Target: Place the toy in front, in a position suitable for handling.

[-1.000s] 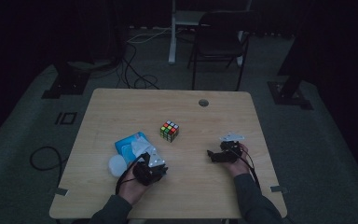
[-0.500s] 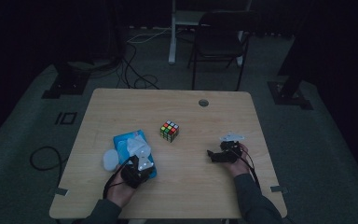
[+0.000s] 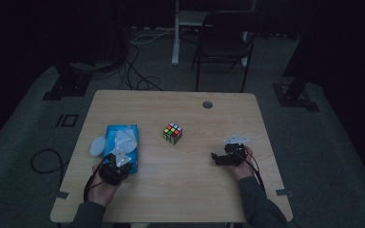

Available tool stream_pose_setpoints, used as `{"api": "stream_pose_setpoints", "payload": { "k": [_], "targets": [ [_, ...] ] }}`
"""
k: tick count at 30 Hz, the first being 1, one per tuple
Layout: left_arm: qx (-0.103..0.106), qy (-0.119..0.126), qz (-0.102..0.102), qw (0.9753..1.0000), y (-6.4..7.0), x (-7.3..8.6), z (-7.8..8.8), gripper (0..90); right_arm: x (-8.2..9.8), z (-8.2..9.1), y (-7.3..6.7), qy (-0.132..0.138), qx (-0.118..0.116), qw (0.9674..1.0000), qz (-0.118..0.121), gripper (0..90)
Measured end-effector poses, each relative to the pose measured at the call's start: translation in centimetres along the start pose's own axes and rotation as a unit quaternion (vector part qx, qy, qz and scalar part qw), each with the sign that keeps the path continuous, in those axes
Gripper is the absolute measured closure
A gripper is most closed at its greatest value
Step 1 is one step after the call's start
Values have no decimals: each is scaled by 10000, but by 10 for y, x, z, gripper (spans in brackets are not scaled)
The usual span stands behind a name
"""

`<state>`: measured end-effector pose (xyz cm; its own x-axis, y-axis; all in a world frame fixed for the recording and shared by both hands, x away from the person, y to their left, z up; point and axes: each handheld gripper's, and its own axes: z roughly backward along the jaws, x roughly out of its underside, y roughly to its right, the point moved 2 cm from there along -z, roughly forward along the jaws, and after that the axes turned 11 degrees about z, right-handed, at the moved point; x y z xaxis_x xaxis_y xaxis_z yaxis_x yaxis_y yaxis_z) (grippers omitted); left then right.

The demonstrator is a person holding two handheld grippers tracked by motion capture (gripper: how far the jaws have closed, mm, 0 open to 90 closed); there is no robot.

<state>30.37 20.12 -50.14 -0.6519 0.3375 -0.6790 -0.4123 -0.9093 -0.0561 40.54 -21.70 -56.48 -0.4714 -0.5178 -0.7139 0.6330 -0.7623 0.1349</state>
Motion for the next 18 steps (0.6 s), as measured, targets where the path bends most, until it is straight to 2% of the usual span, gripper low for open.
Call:
{"api": "stream_pose_setpoints", "payload": {
  "k": [4,6,10,15,18],
  "targets": [
    [-84,71,259,9996,-16,5,3,782,0,0,0,2,3,10000,0,114],
    [-191,92,360,9991,-24,6,4,771,0,0,0,1,3,10000,-3,113],
    [-394,122,479,9980,-39,9,5,755,0,0,0,-1,4,10000,-6,113],
    [-726,191,697,9947,-51,9,8,738,0,0,0,-1,4,10000,-7,114],
    [-732,274,897,9929,-55,8,10,731,0,0,0,-1,3,10000,-5,114]
  ]
}}
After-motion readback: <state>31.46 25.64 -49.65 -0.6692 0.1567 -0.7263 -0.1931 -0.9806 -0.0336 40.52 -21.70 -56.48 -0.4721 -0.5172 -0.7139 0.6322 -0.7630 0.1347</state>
